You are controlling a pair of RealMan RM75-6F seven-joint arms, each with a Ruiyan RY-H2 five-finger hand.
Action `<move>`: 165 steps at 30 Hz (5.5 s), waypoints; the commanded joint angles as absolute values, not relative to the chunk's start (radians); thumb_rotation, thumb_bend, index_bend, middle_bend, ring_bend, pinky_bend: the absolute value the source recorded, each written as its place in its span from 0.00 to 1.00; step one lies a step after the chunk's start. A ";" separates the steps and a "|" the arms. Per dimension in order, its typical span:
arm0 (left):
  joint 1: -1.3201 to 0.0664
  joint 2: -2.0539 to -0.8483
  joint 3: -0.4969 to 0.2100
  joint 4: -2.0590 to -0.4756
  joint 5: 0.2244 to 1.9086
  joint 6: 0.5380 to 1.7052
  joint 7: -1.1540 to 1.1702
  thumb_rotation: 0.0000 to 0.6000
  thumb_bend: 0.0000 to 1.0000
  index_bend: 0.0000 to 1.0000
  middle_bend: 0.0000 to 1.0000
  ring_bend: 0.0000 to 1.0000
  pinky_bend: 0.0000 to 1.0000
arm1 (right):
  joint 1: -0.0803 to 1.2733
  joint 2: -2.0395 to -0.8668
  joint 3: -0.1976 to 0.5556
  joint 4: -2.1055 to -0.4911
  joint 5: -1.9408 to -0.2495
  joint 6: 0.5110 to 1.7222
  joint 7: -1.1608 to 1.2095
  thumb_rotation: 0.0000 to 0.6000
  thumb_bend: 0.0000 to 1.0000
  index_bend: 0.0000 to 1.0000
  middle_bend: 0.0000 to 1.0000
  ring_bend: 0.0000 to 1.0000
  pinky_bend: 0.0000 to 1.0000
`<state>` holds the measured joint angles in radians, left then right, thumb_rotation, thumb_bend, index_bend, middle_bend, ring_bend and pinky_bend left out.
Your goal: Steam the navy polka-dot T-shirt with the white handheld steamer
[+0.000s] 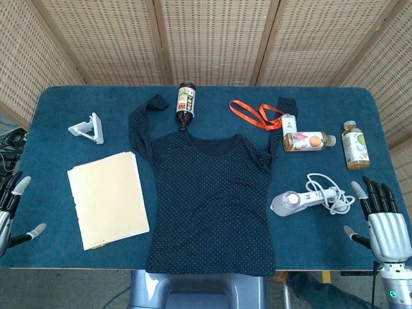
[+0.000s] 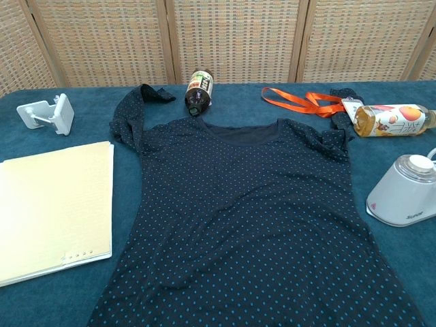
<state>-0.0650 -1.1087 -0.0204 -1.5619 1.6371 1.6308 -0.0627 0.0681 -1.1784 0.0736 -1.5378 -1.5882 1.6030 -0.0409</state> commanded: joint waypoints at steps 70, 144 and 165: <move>-0.076 -1.117 -0.045 -1.584 1.585 1.588 -0.021 1.00 0.00 0.00 0.00 0.00 0.00 | 0.436 -1.549 0.041 -0.892 -1.553 1.091 -0.019 1.00 0.53 0.00 0.00 0.00 0.00; -0.136 -1.127 -0.084 -1.559 1.454 1.446 -0.038 1.00 0.00 0.00 0.00 0.00 0.00 | 0.909 -1.923 0.081 -0.797 -1.718 1.084 0.183 1.00 1.00 0.66 0.59 0.71 0.98; -0.141 -1.141 -0.079 -1.569 1.454 1.444 0.010 1.00 0.00 0.00 0.00 0.00 0.00 | 0.838 -2.046 -0.026 -0.443 -1.747 1.210 0.372 1.00 1.00 0.66 0.59 0.71 0.98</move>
